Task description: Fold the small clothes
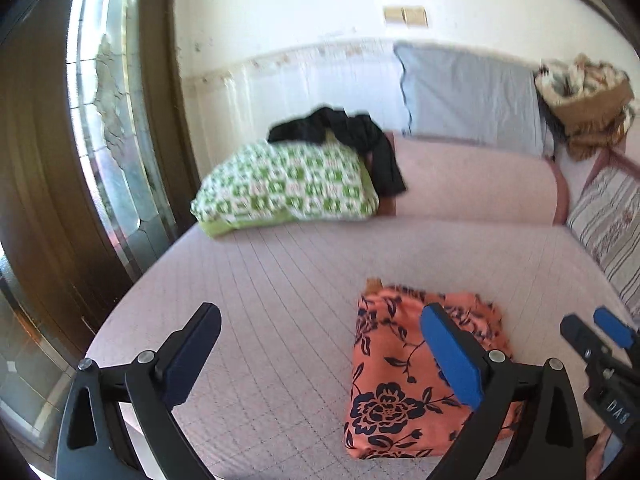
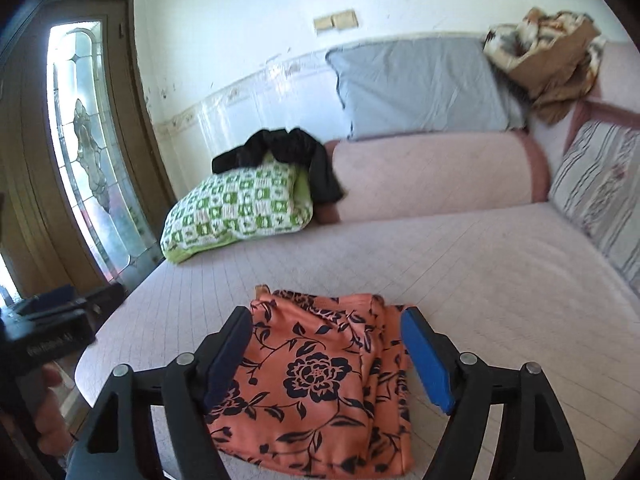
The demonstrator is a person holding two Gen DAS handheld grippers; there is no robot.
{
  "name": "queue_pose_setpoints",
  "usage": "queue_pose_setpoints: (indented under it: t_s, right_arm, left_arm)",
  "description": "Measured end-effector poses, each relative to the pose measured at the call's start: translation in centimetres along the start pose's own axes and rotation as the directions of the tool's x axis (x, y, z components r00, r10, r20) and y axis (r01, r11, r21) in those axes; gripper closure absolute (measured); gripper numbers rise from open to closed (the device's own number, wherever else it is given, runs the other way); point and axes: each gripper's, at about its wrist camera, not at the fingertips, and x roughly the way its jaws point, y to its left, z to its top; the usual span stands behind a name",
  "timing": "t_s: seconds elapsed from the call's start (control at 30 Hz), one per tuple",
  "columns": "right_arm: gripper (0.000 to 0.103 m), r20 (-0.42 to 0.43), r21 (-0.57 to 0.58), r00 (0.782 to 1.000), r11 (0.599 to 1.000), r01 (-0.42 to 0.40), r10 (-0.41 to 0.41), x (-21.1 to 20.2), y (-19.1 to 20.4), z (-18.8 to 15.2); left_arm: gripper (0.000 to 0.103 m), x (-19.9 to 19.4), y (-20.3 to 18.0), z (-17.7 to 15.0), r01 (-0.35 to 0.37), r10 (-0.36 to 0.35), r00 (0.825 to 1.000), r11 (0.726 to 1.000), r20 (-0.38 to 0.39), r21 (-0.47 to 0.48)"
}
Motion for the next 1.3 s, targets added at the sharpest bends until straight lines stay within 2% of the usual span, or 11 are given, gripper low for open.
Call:
queue_pose_setpoints:
  t_s: [0.13,0.3,0.4,0.67,0.93,1.3]
  right_arm:
    - [0.023,0.035,-0.041,0.998,0.998,0.050,-0.049,-3.1,1.4,0.6]
    - [0.023,0.032,-0.075,0.996,0.994,0.084,-0.082,-6.1,2.8,0.7]
    - [0.023,0.027,-0.078,0.997,0.994,0.081,-0.079,-7.8,3.4,0.8]
    - [0.022,0.084,-0.092,0.993,0.992,0.087,-0.079,-12.2,4.1,1.9]
    - [0.022,0.096,-0.098,0.991,0.990,0.097,-0.088,-13.5,4.4,2.1]
    - [0.022,0.075,-0.111,0.988,0.984,0.139,-0.131,-13.3,4.7,1.9]
  left_arm:
    - [0.003,-2.9,1.2,0.4,-0.009,0.011,0.999,0.999,0.039,-0.040]
    - [0.002,-5.6,2.0,0.4,-0.015,0.020,0.998,0.997,0.064,-0.077]
    - [0.002,-7.2,2.1,0.4,-0.024,0.030,0.996,0.997,0.087,-0.068]
    - [0.002,-10.7,1.5,0.2,-0.027,0.029,0.993,1.000,0.118,-0.011]
    - [0.002,-12.3,0.6,0.4,0.000,-0.007,0.993,0.998,0.121,0.056]
    - [0.002,-12.2,0.5,1.0,0.045,-0.049,0.995,0.998,0.091,0.054]
